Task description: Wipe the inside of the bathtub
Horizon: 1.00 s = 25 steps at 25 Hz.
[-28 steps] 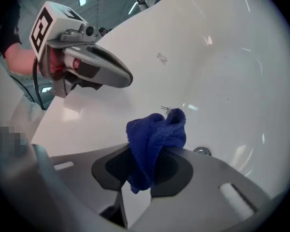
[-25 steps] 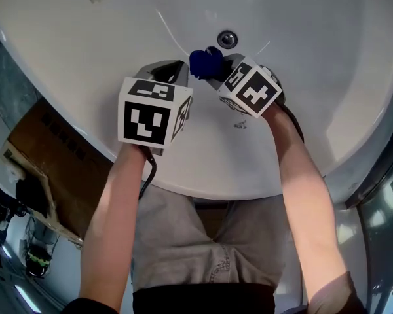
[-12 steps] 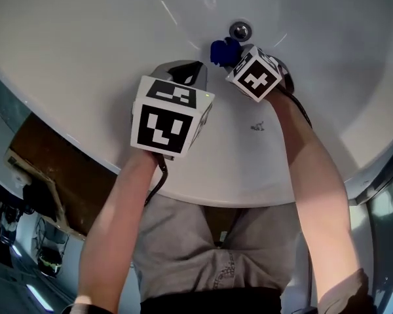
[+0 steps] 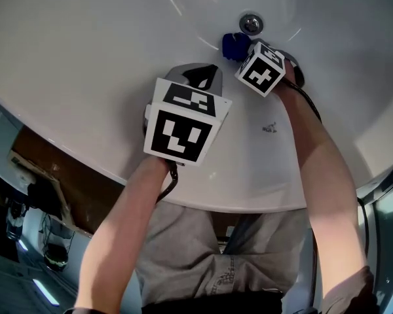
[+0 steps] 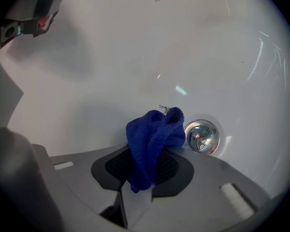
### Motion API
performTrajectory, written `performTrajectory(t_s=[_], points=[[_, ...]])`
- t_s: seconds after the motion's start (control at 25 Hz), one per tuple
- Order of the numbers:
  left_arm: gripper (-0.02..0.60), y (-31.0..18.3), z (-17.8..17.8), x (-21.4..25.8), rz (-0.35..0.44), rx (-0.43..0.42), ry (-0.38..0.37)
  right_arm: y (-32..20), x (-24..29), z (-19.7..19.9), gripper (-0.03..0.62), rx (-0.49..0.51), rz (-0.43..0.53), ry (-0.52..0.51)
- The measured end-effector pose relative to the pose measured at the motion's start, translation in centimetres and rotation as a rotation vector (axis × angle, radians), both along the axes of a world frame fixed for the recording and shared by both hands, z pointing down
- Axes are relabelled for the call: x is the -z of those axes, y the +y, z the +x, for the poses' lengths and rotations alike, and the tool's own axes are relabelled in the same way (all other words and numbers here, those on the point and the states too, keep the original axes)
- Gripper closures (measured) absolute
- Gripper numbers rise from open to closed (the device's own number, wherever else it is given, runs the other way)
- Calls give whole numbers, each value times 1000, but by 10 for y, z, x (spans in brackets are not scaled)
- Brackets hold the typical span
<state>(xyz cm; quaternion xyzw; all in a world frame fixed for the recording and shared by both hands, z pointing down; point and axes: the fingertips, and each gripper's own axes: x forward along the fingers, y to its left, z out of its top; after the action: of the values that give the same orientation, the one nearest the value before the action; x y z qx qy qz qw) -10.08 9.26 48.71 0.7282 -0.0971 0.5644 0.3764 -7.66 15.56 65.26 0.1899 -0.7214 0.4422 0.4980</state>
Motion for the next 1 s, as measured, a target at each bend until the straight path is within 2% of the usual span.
performTrajectory(t_s=[0.08,0.24,0.4,0.6,1.0], points=[[578,4,3,0,3,-28,5,5,-3,0,496,0,-22,-1],[578,5,6,-1,-4,-27,10,3,-5,-4,496,-21,-30,-16],[578,10,8,2,-6,-52,13,10,5,-21,497,41,-47,-75],[577,4,9,7,1,-24,12,14,20,-35,497,116,-61,-124],[578,-4,-1,16,16,-4,-4,26,61,-47,497,94,-81,-225]])
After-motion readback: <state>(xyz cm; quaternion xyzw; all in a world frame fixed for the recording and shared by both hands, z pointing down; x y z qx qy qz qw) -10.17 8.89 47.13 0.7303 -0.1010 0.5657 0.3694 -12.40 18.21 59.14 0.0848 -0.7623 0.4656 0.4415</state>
